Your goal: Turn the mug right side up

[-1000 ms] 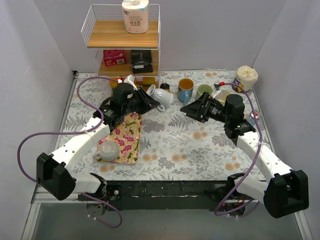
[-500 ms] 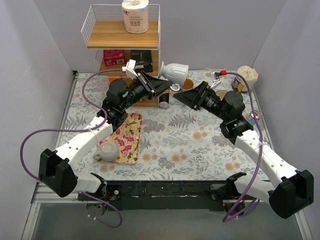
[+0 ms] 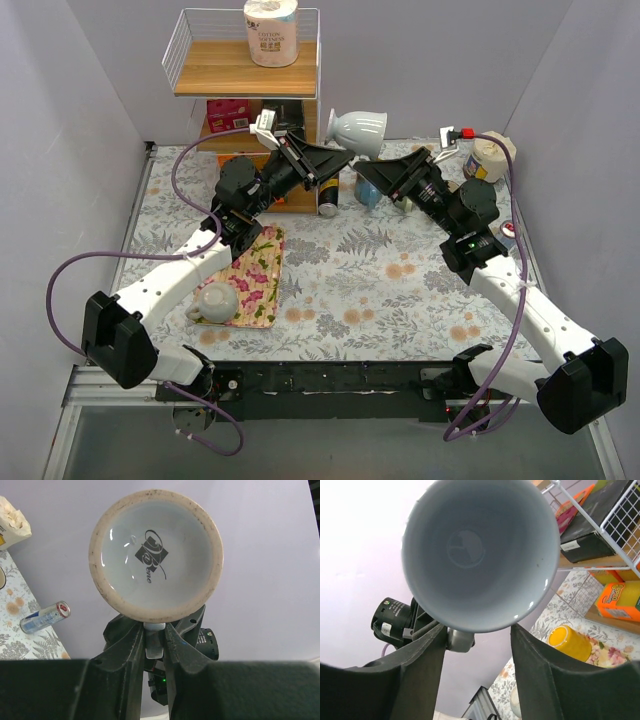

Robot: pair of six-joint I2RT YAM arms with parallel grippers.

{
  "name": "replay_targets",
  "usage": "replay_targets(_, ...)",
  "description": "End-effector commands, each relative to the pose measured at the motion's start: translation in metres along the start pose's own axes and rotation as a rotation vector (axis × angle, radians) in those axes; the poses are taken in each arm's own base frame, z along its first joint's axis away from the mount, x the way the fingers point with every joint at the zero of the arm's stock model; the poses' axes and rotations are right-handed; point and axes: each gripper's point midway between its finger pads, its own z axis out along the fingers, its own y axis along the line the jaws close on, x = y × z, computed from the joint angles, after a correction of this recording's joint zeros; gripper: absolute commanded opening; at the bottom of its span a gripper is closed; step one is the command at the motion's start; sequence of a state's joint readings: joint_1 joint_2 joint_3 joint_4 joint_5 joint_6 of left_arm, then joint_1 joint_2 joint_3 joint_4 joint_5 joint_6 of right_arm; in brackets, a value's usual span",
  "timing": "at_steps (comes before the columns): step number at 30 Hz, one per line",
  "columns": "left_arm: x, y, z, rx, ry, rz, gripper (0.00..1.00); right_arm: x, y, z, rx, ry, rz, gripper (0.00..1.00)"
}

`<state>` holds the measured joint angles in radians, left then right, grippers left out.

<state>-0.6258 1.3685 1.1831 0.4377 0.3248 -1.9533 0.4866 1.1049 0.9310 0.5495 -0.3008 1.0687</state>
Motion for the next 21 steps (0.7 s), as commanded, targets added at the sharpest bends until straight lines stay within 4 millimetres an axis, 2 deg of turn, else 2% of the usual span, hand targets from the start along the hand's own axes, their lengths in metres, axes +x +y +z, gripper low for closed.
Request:
replay_targets(1, -0.009, -0.048, -0.002, 0.152, -0.035, 0.055, 0.0, -0.029, 0.034, 0.006, -0.087, -0.104, -0.058, 0.57)
replay_targets(7, -0.002, -0.045, -0.002, 0.161, -0.003, 0.048, 0.0, -0.034, 0.038, 0.006, -0.099, -0.133, -0.072, 0.47)
replay_targets(10, 0.006, -0.037, 0.001, 0.147, 0.047, 0.041, 0.0, -0.034, 0.037, 0.006, -0.093, -0.132, -0.082, 0.37)
replay_targets(14, 0.018, -0.018, -0.001, 0.109, 0.093, 0.01, 0.0, -0.033, 0.036, 0.007, -0.089, -0.119, -0.101, 0.02)
replay_targets(18, 0.026, 0.001, -0.005, 0.052, 0.116, 0.0, 0.0, -0.033, 0.027, 0.003, -0.046, -0.129, -0.107, 0.01)
replay_targets(20, 0.029, 0.007, -0.007, 0.025, 0.127, 0.0, 0.1, -0.033, 0.026, 0.001, -0.034, -0.135, -0.11, 0.01)
replay_targets(21, 0.03, 0.01, -0.008, 0.014, 0.128, 0.006, 0.24, -0.033, 0.024, 0.0, -0.018, -0.136, -0.114, 0.01)
